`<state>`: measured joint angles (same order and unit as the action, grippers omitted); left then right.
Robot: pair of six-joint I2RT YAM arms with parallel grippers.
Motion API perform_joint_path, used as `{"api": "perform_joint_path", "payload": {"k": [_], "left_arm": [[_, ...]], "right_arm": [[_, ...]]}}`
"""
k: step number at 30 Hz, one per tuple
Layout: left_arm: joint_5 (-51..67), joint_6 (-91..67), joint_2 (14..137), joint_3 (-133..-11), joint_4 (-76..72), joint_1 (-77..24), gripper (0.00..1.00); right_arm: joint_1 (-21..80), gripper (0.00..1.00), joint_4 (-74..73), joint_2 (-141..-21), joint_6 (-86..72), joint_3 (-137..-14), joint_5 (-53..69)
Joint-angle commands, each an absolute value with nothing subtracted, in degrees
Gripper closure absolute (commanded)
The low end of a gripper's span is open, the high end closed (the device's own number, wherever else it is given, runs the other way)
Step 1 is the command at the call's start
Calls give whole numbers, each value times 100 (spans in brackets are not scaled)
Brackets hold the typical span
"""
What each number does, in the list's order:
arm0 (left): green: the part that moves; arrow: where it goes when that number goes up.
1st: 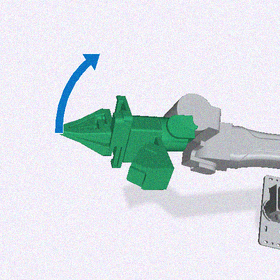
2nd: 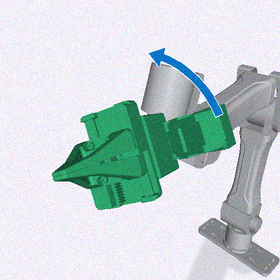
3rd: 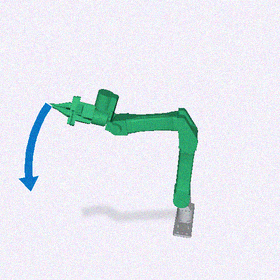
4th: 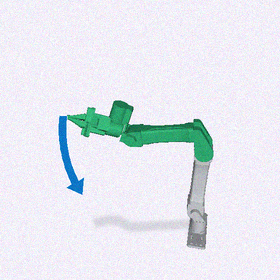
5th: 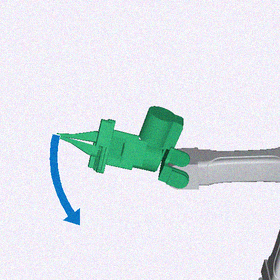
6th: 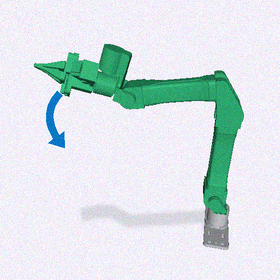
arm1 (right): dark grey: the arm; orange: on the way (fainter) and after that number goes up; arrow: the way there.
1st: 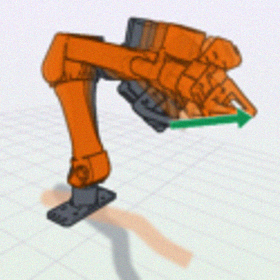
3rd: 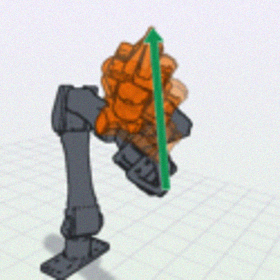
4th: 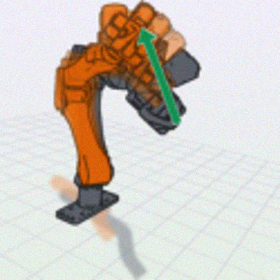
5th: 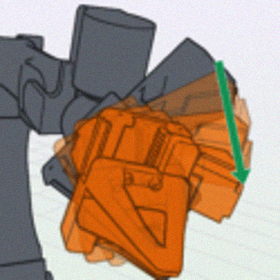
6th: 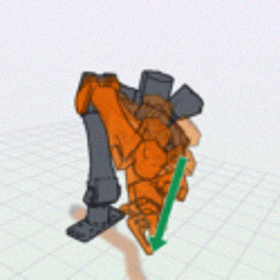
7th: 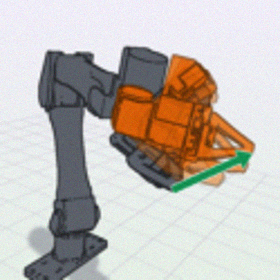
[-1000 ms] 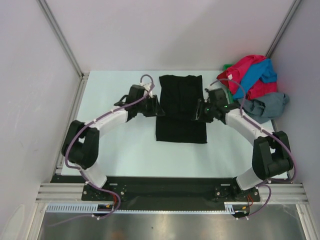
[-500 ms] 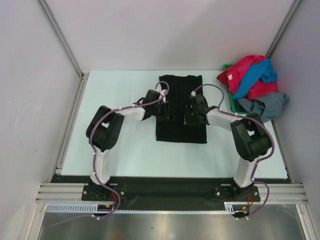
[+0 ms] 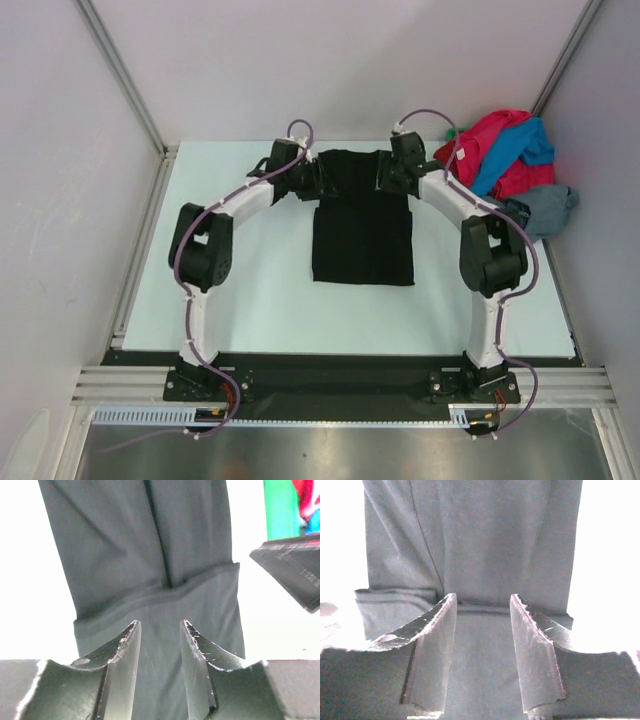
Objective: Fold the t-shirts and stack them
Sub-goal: Fold the tshirt
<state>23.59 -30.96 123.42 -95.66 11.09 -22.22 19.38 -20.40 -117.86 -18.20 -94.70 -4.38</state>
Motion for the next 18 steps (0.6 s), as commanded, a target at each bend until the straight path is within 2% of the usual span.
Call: {"api": "perform_joint_path", "payload": {"k": [1,4,10,14,18], "left_arm": [[2443,-2900,11296,-9046,1143,-2276,57],[2960,-3277,10715,-7661,320,-2285,57],[3278,-3638,10125,-6013,-675,-2487,60],[3270,-3718,10204,-5346,-1019,-2566,62],[2780,-3665,10055,-4739,-1125,-2575,64]], "right_arm": [[1951,48,-2653,-11119,-1564,-9371,-651],[1934,47,-2498,-10261,-1836,-8399,-196],[1864,51,-1733,-9045,-2293,-6392,894],[1723,72,-1310,-8614,-2575,-5145,1309],[1503,79,-889,-8517,-2680,-4345,1546]]}}
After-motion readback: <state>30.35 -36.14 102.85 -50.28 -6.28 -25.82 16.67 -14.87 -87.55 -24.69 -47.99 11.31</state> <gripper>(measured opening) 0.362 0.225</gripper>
